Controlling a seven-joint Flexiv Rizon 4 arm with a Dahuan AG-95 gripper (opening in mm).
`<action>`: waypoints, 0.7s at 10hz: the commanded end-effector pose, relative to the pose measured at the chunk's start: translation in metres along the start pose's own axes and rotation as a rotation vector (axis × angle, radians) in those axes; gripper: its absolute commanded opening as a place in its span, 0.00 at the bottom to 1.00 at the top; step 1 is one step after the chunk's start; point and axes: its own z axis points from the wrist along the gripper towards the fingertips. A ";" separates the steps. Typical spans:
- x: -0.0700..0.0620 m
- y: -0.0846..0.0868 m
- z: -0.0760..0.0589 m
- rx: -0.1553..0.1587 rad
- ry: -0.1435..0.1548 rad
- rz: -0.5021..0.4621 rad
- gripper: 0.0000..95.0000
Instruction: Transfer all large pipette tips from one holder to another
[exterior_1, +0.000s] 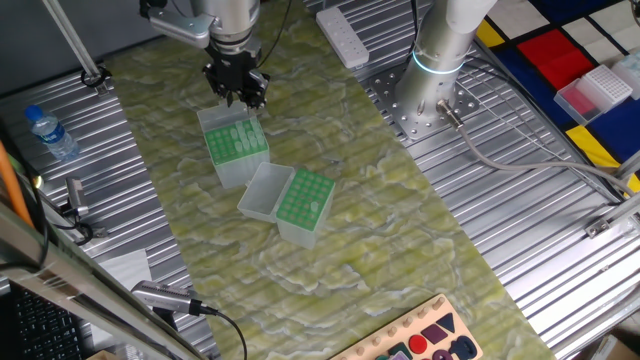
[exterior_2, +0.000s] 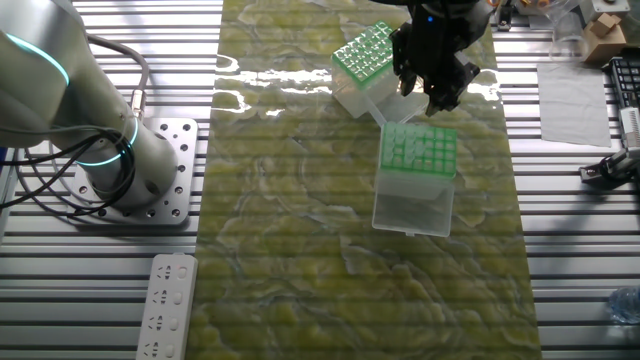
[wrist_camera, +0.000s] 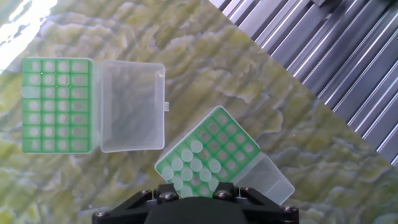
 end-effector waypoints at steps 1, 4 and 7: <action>-0.071 0.126 0.012 -0.103 0.036 0.378 0.00; -0.071 0.128 0.012 -0.116 0.039 0.417 0.00; -0.077 0.143 0.015 -0.147 0.027 0.506 0.00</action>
